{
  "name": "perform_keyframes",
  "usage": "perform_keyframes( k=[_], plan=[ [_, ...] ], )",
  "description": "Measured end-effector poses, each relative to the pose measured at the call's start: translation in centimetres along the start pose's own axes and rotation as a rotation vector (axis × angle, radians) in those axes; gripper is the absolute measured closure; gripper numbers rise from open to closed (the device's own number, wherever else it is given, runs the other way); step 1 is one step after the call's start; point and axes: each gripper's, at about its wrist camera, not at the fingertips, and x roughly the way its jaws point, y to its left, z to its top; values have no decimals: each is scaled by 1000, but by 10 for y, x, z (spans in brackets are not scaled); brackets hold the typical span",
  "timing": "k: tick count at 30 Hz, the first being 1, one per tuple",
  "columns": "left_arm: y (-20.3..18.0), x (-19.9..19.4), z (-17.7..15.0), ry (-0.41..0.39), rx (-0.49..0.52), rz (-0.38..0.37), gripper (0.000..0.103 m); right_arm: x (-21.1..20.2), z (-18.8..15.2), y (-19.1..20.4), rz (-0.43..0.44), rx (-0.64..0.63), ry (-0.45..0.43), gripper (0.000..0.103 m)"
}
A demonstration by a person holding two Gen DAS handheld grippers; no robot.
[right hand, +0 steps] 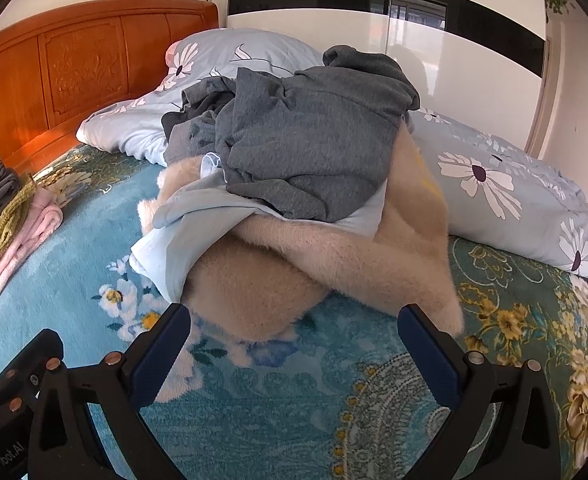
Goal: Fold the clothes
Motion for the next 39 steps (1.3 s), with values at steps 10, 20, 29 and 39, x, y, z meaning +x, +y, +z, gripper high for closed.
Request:
perform_keyframes(
  k=[10,20,29,39],
  plan=[
    [3,3,-2,11,-16,3,0,1,0,3,-3,-6,8,0],
    [11,1,-3,51,-20,-34,0,4,1,4,17,-28,27,0],
    [50,-25,-10,64,-184,-85,0,36,94,-17,21,-140,-51,0],
    [72,-48,-30,142,-224,-130,0,116,133,57,-20,-438,57,35]
  ],
)
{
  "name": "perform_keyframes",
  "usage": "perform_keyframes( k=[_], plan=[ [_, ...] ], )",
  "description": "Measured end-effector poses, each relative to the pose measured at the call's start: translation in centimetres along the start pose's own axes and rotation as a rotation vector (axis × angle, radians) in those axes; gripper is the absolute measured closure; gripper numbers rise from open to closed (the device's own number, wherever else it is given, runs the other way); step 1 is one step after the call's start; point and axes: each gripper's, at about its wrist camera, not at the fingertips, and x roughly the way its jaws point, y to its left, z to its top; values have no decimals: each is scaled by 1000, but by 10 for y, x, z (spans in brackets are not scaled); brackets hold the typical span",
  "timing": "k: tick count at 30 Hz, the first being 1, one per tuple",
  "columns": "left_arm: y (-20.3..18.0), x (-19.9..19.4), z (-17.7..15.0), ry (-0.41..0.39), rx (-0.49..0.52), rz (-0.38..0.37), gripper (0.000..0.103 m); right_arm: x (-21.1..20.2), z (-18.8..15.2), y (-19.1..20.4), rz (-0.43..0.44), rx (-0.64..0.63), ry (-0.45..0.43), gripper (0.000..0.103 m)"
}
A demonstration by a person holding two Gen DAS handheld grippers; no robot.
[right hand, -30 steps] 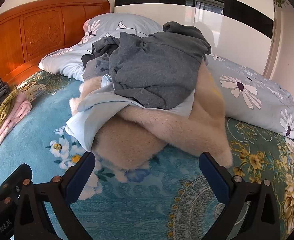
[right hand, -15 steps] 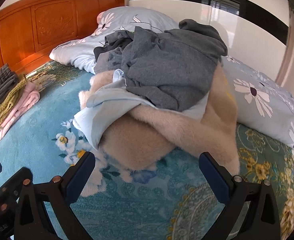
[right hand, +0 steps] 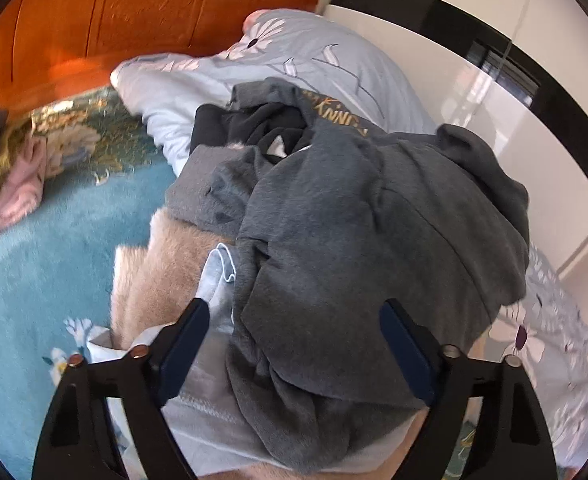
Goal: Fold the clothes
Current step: 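Reach the right gripper into the heap and grasp the grey sweatpants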
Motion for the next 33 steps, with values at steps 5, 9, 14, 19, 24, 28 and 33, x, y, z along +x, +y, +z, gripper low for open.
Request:
perform_keyframes(
  k=[5,9,14,19,24,28,33],
  plan=[
    [26,-23,-9,-15,-71,8,0,24,-2,-7,-70,20,96,58],
    [37,-40,-9,-29,-136,-15,0,-2,5,-18,-89,38,61,94],
    [17,-71,-4,-65,-85,-26,0,-23,8,-50,-161,82,80,97],
    [-4,-101,-6,-83,-63,-62,0,-69,17,-93,-219,123,2,98],
    [-19,-127,-13,-52,-91,-142,0,-134,19,-140,-232,156,-116,98],
    [-46,-157,-20,-55,1,-123,0,-184,2,-173,-176,252,-187,101],
    [-66,-177,-33,-50,-8,-196,0,-252,-28,-197,-192,248,-332,103]
  ],
)
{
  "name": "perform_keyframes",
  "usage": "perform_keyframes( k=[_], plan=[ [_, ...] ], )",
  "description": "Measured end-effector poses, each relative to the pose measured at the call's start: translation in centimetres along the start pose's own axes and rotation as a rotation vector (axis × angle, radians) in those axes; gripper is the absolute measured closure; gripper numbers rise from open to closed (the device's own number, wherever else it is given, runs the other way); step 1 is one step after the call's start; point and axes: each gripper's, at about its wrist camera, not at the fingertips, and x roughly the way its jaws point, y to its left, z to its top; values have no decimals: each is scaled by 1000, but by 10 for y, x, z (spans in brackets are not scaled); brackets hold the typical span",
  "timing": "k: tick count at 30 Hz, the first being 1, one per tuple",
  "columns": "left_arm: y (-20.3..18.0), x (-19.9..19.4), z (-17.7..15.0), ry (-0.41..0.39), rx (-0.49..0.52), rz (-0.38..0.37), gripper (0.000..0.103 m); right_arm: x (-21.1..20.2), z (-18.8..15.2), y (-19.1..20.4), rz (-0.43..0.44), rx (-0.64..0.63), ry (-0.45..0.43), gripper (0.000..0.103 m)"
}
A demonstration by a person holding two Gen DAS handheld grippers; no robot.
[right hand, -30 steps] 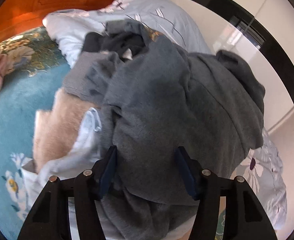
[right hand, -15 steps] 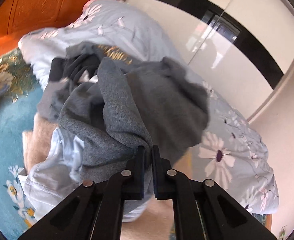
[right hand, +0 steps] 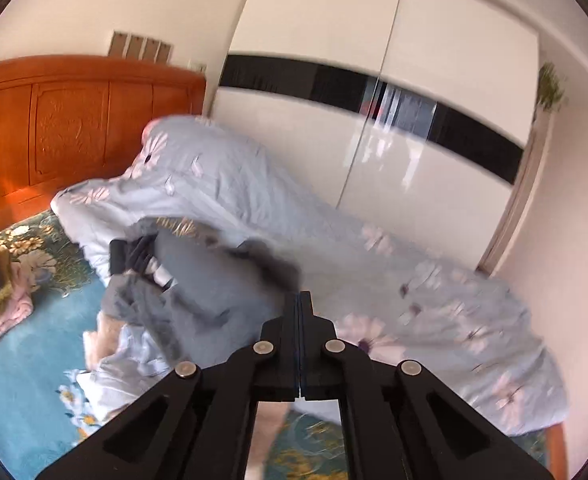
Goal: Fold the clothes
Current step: 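Reach the right gripper into the heap and grasp the grey sweatpants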
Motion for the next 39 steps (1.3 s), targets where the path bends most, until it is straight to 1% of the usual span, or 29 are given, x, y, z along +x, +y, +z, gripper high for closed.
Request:
perform_keyframes(
  k=[2,5,7,10,12,13,14,15,16,18,20,23,26,29,33,34,35,37,39],
  plan=[
    [-9,-4,-5,6,3,-13,0,-19,0,-11,7,-21,-31,103],
    [-18,-13,-16,-5,23,2,0,-41,-2,-26,32,-44,-49,103],
    [-19,-17,-22,-3,33,15,0,-43,-12,-32,73,-40,-21,103],
    [-17,-18,-29,1,32,23,0,-27,-38,-28,177,7,73,103],
    [-14,-16,-32,2,33,32,0,-12,-59,-24,263,67,128,103],
    [-12,-15,-32,4,31,34,0,-4,-68,-21,291,92,151,96],
    [-10,-12,-32,7,27,35,0,3,-77,-18,313,112,175,74],
    [-7,-8,-31,6,17,35,0,11,-85,-15,335,133,200,58],
    [-4,-5,-31,6,6,34,0,19,-94,-12,354,151,219,37],
    [2,3,-30,5,-14,33,0,38,-107,-2,373,157,258,36],
    [9,12,-28,19,-32,33,0,60,-120,11,366,136,314,35],
    [21,29,-27,52,-44,51,0,93,-139,29,345,108,397,35],
    [35,42,-26,74,-73,61,0,120,-152,45,325,78,457,35],
    [52,53,-27,97,-114,75,0,143,-157,62,265,30,489,35],
    [71,55,-28,100,-168,95,0,167,-151,76,182,8,508,35],
    [73,54,-28,96,-174,99,0,170,-147,78,156,-1,510,44],
    [75,51,-27,90,-178,103,0,172,-142,80,131,-9,512,66],
    [78,46,-26,77,-183,112,0,173,-132,83,75,-30,502,91],
    [78,40,-24,64,-186,112,0,166,-115,82,7,-58,459,93]
  ],
)
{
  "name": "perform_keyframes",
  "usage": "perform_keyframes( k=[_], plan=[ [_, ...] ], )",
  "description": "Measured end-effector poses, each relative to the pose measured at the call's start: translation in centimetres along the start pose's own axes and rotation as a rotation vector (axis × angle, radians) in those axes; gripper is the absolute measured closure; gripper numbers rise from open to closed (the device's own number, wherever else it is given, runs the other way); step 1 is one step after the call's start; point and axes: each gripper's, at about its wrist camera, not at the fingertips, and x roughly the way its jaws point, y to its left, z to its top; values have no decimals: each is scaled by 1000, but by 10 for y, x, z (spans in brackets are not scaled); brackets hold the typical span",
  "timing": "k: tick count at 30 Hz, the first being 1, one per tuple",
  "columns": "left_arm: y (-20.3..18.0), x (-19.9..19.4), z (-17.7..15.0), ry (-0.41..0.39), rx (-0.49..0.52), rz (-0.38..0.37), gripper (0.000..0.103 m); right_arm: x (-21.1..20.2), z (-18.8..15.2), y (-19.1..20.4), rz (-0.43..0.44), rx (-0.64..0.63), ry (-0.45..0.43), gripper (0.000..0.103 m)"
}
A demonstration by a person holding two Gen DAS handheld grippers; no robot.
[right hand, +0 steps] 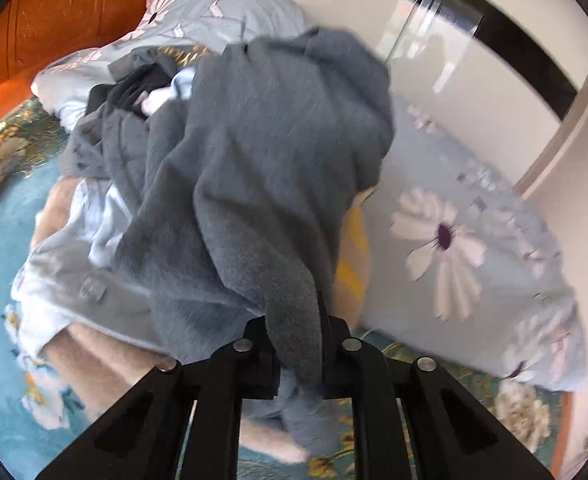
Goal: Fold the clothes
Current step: 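Reach the right gripper into the heap and grasp the grey sweatpants, then lift the grey sweatpants with the right gripper and pull them onto open blanket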
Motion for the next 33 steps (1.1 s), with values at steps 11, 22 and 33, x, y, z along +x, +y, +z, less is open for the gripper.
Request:
perform_keyframes(
  k=[11,22,33],
  plan=[
    [-31,-53,-3,-89,88,-57,0,-152,69,-97,-149,134,-358,94],
    [-66,-101,-15,-164,191,-129,0,-319,63,-220,-181,296,-627,94],
    [-75,-118,-27,-180,226,-138,0,-446,46,-208,-16,58,-911,94]
  ],
)
